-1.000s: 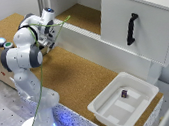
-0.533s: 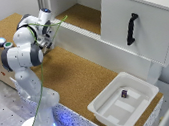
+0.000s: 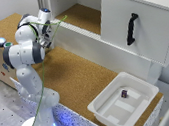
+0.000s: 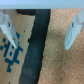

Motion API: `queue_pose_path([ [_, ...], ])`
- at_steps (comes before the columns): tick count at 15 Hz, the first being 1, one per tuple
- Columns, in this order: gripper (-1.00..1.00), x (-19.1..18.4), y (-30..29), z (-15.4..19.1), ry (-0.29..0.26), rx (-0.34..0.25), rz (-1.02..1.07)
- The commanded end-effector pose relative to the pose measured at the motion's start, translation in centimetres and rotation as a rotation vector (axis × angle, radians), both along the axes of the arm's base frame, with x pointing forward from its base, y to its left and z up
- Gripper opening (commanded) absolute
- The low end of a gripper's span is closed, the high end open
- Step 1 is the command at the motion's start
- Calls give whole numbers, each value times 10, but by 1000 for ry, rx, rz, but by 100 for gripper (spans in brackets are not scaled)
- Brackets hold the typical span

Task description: Grasp the drawer handle and open it

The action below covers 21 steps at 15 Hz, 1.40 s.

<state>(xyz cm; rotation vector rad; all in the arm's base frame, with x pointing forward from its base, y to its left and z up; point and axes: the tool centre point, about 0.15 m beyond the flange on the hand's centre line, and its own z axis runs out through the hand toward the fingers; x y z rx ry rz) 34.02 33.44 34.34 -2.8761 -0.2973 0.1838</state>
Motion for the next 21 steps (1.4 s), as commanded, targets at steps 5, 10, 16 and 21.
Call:
queue_pose_path([
  [5, 100, -41, 17, 37, -389, -195, -41],
  [10, 100, -43, -3, 8, -296, -11, -152],
  [16, 100, -19, -31, -10, -201, 204, -154],
  [21, 100, -12, -29, 3, -207, 218, -117],
])
